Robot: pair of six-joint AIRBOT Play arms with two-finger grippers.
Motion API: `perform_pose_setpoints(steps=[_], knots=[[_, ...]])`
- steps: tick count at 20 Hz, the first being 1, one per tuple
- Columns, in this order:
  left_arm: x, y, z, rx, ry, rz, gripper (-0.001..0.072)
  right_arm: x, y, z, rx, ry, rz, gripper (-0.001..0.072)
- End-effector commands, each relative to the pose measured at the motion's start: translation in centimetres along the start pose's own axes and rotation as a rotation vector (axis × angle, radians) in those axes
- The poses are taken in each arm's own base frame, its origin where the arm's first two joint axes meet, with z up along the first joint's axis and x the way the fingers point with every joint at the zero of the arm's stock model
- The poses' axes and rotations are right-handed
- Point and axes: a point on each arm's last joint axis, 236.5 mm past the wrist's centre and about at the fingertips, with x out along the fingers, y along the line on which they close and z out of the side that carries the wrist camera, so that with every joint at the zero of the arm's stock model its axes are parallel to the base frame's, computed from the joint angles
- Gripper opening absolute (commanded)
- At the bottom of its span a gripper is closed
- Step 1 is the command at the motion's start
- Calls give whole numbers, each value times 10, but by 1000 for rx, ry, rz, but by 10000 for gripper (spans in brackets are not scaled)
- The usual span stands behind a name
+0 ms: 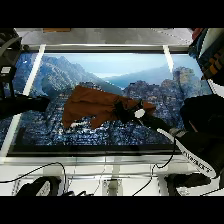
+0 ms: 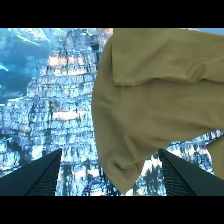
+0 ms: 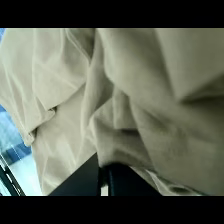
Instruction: Fold the clothes and pants, and hang the long-sleeved shirts on hangers.
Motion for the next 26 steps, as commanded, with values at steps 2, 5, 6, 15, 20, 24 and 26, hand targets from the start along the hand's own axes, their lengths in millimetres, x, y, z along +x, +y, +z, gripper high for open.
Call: perform_pose_setpoints(steps=[2,5,6,15,20,24,26], knots=[[9,2,-5,-8,25,-6,697,-4,6,1,-5,0,10,21],[11,2,-6,-10,31,-7,697,-21,11,11,-106,21,-1,22],[11,2,-6,-10,31,-7,697,-30,12,17,-149,29,-12,21],[26,-1,-36,-29,99,-23,694,-178,-31,50,-784,211,-287,21],[57,-21,-127,-160,291,-85,529,-233,-60,39,-949,321,-416,21],[78,-59,-165,-370,328,-209,517,-227,-52,46,-956,278,-395,22],[93,-62,-178,-431,371,-223,502,-224,-47,51,-961,248,-381,21]])
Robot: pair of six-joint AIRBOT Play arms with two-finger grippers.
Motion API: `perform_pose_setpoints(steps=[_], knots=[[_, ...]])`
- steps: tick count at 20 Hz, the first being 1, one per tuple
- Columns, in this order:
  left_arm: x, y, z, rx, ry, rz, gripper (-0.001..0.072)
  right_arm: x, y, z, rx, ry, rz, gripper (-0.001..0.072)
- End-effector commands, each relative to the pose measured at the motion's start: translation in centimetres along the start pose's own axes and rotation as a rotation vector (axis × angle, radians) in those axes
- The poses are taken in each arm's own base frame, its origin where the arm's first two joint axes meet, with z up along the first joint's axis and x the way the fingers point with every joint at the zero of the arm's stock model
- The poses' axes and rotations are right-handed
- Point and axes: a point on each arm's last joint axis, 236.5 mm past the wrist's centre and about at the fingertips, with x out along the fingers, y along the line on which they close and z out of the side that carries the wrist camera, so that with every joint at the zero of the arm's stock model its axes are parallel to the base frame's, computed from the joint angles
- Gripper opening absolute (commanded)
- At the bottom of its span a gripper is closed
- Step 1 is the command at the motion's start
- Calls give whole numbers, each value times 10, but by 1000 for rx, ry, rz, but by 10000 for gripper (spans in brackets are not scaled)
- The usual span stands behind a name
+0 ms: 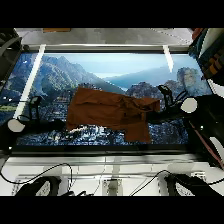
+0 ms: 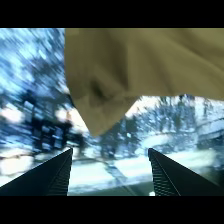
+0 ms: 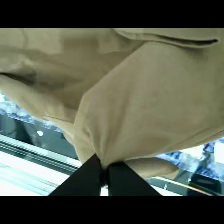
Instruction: Fold the clothes and pants, and hang the long-sleeved shirts on hangers.
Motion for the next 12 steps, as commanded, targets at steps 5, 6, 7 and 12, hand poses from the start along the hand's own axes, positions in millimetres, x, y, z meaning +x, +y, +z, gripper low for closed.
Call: perform_pose_setpoints(steps=[5,6,7,12], knots=[[71,11,-41,-147,162,-72,501,-3,-4,7,-22,-33,-18,22],[78,14,-47,-152,184,-70,498,-3,-4,7,-22,-36,-18,21],[83,15,-51,-153,199,-75,474,-3,-4,9,-22,-44,-19,21],[97,10,-17,-232,57,-124,304,-4,-3,16,-20,-73,-16,21]])
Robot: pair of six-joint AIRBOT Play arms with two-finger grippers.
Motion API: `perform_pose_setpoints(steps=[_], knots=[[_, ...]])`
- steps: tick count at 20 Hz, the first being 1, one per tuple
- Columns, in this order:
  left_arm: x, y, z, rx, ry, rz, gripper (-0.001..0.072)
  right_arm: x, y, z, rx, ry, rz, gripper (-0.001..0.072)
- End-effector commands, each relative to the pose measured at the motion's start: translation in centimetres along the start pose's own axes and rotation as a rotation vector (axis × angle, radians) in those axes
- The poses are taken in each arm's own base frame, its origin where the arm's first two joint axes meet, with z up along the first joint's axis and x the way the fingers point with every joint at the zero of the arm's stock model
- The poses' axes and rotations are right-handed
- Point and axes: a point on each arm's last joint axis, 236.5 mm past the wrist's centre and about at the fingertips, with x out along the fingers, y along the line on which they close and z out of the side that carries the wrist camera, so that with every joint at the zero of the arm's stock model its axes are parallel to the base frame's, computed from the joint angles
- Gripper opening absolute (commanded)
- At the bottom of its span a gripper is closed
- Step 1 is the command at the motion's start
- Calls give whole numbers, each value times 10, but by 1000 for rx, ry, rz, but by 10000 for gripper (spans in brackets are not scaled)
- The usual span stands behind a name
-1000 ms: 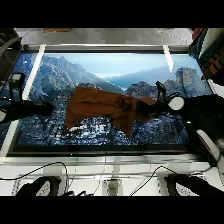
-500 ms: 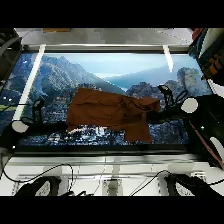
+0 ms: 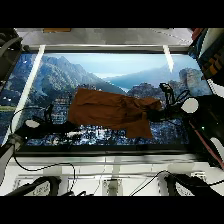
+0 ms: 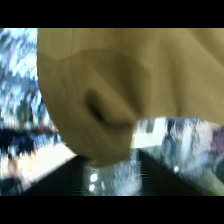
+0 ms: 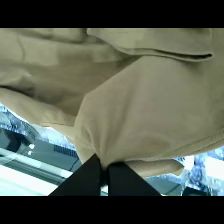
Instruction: Fold the clothes and pants, and hang the long-sleeved shirts on hangers.
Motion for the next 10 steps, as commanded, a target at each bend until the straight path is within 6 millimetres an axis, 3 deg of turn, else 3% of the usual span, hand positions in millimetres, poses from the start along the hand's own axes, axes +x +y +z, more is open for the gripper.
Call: perform_pose_setpoints(steps=[1,2,6,8,10], knots=[[6,1,27,-60,-112,-19,126,0,0,4,0,-17,1,21],[5,0,29,-63,-118,-21,20,0,1,4,0,-18,2,21],[-14,-22,45,17,-124,-88,24,-4,-1,15,-7,-62,-7,22],[-48,-42,76,73,-193,-132,24,-17,1,37,-30,-137,-22,21],[-104,-62,115,147,-324,-150,24,-43,2,68,-76,-234,-60,21]])
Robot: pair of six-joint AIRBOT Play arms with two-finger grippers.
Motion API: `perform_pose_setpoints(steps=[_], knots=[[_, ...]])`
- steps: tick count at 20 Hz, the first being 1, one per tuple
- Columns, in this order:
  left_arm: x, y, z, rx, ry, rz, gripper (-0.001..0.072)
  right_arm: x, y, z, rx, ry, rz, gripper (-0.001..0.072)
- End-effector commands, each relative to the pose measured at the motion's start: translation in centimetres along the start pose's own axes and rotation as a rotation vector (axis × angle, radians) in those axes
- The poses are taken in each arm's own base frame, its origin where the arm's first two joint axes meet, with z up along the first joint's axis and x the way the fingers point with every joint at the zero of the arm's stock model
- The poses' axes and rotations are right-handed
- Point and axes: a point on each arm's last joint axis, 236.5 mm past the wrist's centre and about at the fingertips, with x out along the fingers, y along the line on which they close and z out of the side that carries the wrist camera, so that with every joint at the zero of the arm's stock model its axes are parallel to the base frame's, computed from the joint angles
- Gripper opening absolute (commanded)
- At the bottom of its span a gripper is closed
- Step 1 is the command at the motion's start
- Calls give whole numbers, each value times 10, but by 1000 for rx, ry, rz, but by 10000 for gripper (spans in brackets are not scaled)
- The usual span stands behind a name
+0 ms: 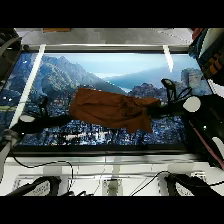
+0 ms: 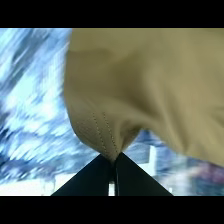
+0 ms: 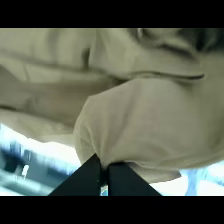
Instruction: Fold the clothes and pants, and hang the long-sleeved shirts on hangers.
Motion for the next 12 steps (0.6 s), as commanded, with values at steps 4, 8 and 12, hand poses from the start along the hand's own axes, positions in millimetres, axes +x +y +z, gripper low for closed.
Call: perform_pose_setpoints(steps=[4,8,12], knots=[[-181,-78,142,266,-484,9,24,-89,4,100,-142,-308,-118,21],[-318,-141,173,434,-859,124,23,-182,39,149,-195,-546,-95,22],[-435,-198,158,516,-1259,221,23,-296,77,146,-251,-781,-61,21]])
